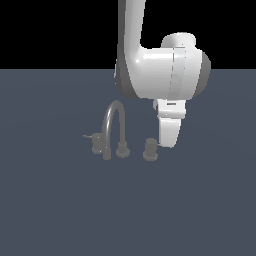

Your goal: Turn on the faucet by rotating a designated handle.

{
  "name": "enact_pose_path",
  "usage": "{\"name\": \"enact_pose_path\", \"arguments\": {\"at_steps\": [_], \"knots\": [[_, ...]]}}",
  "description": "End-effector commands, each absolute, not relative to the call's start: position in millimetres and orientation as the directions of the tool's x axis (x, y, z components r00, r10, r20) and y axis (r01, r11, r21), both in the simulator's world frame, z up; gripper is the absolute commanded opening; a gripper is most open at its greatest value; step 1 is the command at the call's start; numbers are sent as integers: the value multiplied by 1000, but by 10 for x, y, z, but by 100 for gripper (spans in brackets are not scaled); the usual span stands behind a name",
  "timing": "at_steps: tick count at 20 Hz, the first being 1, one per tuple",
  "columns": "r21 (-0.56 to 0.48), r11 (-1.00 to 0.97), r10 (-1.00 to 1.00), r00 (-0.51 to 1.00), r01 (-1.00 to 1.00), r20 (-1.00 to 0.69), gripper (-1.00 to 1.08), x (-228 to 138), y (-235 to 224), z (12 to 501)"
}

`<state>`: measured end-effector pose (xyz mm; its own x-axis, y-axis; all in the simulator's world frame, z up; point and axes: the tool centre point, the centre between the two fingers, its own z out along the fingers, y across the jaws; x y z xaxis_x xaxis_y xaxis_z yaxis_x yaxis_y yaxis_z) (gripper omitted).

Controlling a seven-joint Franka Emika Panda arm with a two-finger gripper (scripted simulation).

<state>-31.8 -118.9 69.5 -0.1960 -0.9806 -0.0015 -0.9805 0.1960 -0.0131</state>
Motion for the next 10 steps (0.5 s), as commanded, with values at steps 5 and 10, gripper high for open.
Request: {"name": "enact_pose_path", "arguments": {"at_steps": [5,10], "knots": [[-15,195,-981,-195,-981,-2,-100,-422,-1179,679],[-8,199,-980,-199,-980,-1,-100,-615,-1133,654]]}}
